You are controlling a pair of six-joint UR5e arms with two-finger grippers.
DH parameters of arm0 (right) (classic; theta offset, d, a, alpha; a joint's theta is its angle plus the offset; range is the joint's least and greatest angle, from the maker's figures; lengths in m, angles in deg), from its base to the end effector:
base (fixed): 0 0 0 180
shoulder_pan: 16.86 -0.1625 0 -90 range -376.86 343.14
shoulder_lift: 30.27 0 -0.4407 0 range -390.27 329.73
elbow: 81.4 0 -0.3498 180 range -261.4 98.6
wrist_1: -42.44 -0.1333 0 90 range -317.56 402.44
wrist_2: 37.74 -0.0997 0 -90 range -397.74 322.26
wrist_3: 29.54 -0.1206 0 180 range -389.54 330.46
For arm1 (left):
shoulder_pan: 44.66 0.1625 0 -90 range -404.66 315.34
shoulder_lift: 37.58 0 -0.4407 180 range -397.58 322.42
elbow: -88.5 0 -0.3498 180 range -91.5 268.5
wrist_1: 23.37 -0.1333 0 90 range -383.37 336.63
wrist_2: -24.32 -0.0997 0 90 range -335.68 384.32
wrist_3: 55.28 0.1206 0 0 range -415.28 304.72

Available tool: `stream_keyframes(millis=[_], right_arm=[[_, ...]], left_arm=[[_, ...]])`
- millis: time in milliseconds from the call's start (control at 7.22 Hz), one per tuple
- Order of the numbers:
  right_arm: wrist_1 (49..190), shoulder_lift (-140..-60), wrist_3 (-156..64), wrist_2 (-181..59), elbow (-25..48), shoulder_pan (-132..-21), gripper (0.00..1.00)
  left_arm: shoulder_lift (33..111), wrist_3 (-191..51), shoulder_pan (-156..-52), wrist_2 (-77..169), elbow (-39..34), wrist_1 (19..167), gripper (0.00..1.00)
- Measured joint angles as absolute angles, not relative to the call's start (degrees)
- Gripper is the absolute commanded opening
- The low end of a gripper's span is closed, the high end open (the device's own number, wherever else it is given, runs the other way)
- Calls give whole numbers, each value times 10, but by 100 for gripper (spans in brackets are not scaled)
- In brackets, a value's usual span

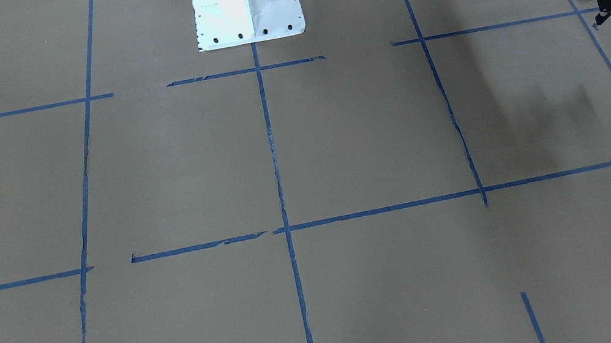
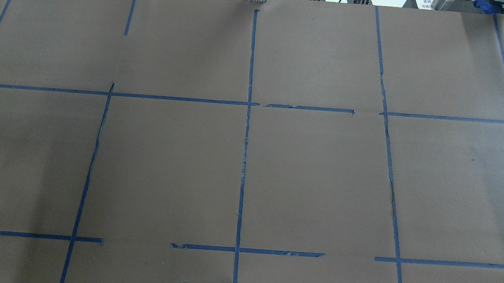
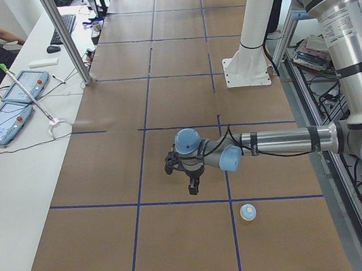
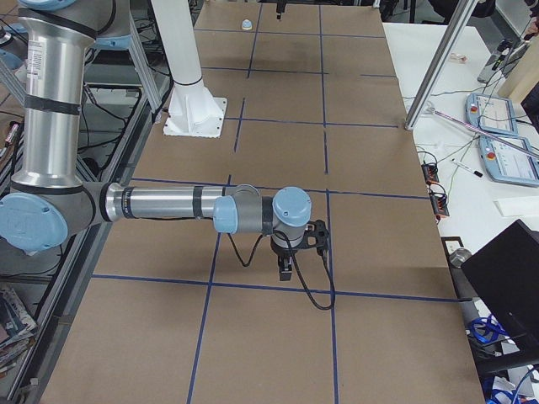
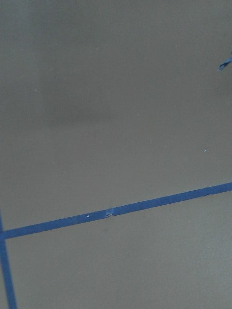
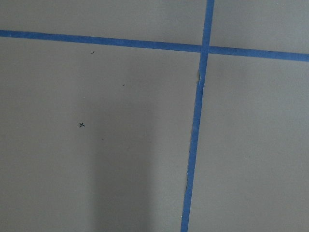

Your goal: Place and press bell with both arms

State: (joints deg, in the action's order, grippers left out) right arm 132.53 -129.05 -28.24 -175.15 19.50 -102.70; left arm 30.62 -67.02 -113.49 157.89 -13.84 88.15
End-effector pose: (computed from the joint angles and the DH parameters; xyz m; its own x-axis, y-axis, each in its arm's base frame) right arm 0.0165 -0.3870 0.6631 0.6713 -0.0977 0.7348 0.0877 0.9948 0.0521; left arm 0.0605 -0.2952 0.6938 0.6824 0.2021 -0.7024 -0.2189 0.9734 0.0674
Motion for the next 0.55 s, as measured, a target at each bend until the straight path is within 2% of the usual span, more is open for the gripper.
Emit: stream_keyframes(millis=[277, 554], right_arm=[[1325, -1291, -283, -1752, 194, -1023, 100], [1325, -1294, -283, -1753, 194, -1021, 100]], left_arm=[[257, -681, -1119, 1597, -120, 911, 100], [244, -681, -1082, 1620, -93, 916, 100]])
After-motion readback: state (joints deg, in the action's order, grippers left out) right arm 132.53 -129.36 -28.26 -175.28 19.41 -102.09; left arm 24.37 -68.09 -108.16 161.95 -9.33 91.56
